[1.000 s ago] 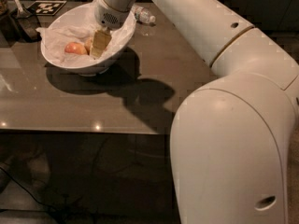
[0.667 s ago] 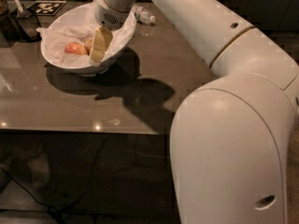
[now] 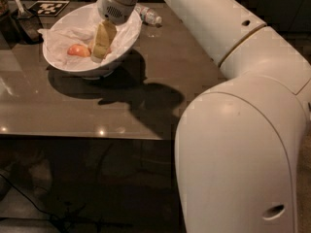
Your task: Pick apple from white bowl
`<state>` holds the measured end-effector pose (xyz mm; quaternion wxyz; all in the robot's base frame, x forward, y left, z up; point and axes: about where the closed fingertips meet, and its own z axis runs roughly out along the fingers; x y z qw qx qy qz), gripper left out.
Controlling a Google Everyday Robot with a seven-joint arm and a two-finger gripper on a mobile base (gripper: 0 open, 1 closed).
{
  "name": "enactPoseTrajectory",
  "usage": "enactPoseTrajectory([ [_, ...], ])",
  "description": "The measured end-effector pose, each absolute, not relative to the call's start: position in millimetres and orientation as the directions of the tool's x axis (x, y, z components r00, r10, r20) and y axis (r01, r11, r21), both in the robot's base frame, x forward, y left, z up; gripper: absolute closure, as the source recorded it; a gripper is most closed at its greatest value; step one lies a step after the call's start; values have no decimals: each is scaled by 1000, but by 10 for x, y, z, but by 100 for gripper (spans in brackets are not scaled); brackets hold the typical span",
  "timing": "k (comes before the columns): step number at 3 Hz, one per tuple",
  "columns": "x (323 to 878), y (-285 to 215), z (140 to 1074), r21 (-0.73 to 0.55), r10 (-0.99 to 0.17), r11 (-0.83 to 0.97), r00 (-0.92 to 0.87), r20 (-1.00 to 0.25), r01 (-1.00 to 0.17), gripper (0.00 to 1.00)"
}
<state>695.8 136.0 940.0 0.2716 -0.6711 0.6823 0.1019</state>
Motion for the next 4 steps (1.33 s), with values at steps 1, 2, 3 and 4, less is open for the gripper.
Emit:
enactPoseTrajectory([
  [1, 6998, 1391, 9514, -225, -873, 59, 59, -483, -973, 0],
  [2, 7102, 1380, 9533, -207, -891, 51, 50, -452, -977, 0],
  [3, 7316, 1355, 9565, -210, -897, 63, 36, -440, -976, 0],
  [4, 7377, 1410, 9574, -225, -890, 71, 40, -455, -972, 0],
])
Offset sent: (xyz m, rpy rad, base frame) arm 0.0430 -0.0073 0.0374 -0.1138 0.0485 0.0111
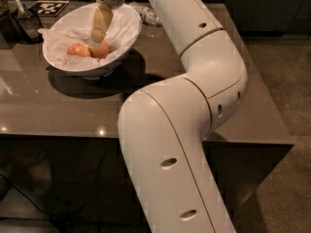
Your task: Pick apple from white bowl
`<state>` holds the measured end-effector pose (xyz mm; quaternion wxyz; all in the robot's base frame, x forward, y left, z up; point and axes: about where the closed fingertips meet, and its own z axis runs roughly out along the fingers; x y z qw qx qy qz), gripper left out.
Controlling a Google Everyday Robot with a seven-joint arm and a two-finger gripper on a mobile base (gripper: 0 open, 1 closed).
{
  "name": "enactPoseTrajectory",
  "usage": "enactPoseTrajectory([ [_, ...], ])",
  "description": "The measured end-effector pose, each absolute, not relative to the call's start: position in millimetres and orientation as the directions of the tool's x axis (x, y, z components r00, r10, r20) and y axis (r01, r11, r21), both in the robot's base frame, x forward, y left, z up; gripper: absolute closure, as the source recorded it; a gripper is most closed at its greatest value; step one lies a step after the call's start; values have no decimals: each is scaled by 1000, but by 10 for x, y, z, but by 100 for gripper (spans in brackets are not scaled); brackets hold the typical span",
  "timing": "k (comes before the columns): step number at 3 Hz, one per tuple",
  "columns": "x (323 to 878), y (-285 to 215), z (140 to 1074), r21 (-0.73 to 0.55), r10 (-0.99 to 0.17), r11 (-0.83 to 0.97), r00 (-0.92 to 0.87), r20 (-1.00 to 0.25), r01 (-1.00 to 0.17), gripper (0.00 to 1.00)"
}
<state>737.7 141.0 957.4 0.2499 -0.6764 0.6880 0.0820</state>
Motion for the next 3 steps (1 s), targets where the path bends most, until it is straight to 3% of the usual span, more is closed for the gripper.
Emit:
enactPoseTrajectory([
  [3, 7530, 1896, 9170, -92, -799, 106, -30, -600, -990, 0],
])
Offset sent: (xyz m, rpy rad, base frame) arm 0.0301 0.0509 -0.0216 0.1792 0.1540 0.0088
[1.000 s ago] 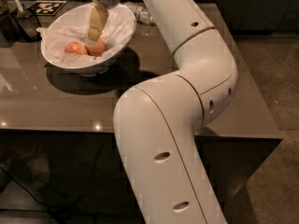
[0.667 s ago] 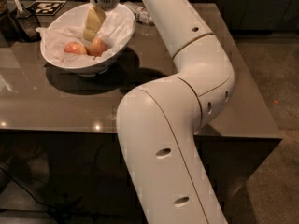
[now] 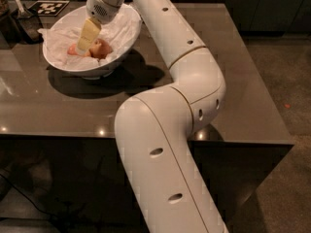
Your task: Pick apple from white bowl
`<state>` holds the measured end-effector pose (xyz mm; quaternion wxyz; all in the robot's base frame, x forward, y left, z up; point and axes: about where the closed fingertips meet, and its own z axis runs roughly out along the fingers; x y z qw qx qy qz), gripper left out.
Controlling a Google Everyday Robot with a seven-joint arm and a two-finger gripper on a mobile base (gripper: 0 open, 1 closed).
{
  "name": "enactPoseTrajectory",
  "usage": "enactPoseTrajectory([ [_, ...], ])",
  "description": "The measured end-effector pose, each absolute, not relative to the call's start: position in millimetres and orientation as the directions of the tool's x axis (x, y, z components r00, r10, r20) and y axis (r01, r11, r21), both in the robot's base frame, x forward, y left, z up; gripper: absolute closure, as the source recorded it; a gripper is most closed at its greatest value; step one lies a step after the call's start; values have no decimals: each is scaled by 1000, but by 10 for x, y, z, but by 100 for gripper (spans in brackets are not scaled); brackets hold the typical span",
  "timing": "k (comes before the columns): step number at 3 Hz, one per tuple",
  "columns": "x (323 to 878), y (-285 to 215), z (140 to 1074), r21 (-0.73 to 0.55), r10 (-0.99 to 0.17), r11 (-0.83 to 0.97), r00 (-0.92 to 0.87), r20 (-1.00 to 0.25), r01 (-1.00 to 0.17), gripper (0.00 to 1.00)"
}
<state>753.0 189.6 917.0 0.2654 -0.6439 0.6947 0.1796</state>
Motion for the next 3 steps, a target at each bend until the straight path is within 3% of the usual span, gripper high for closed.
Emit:
enactPoseTrajectory([
  [3, 7794, 1614, 8972, -124, -775, 149, -39, -630, -981, 0],
])
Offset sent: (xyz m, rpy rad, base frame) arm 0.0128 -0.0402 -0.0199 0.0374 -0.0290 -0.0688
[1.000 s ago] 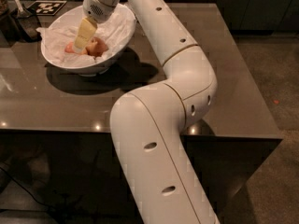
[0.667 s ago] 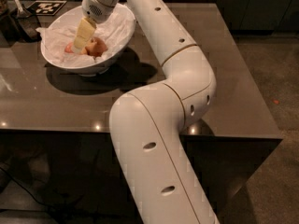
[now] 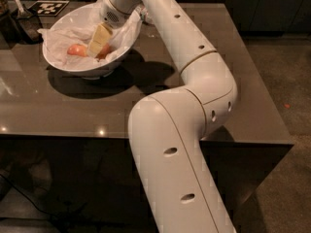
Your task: Pick apple from white bowl
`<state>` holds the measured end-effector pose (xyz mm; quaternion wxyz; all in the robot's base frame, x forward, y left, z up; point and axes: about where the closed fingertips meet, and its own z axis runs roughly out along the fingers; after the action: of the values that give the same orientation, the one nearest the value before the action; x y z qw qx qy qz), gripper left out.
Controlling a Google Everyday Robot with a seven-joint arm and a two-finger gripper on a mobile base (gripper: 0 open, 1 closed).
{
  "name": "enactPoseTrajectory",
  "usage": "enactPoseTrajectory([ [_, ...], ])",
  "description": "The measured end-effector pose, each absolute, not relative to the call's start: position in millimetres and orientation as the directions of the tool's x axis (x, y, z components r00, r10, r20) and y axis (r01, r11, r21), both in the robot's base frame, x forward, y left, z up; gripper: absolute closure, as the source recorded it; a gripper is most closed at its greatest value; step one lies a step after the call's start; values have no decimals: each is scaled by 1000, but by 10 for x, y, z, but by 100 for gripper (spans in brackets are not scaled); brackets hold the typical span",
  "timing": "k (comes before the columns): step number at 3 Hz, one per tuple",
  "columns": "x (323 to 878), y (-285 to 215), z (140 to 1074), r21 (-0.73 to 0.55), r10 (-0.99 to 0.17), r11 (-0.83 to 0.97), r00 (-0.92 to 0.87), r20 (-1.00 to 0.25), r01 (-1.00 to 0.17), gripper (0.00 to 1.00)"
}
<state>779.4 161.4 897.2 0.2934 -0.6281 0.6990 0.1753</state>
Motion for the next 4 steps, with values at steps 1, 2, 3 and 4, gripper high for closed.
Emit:
enactPoseTrajectory([
  [1, 7794, 1614, 8970, -123, -775, 149, -39, -630, -981, 0],
  [2, 7794, 1615, 8970, -123, -775, 149, -39, -630, -981, 19],
  [3, 7795, 1615, 8970, -123, -775, 149, -39, -630, -981, 43],
  [4, 7795, 1617, 8967, -123, -776, 149, -39, -630, -981, 38],
])
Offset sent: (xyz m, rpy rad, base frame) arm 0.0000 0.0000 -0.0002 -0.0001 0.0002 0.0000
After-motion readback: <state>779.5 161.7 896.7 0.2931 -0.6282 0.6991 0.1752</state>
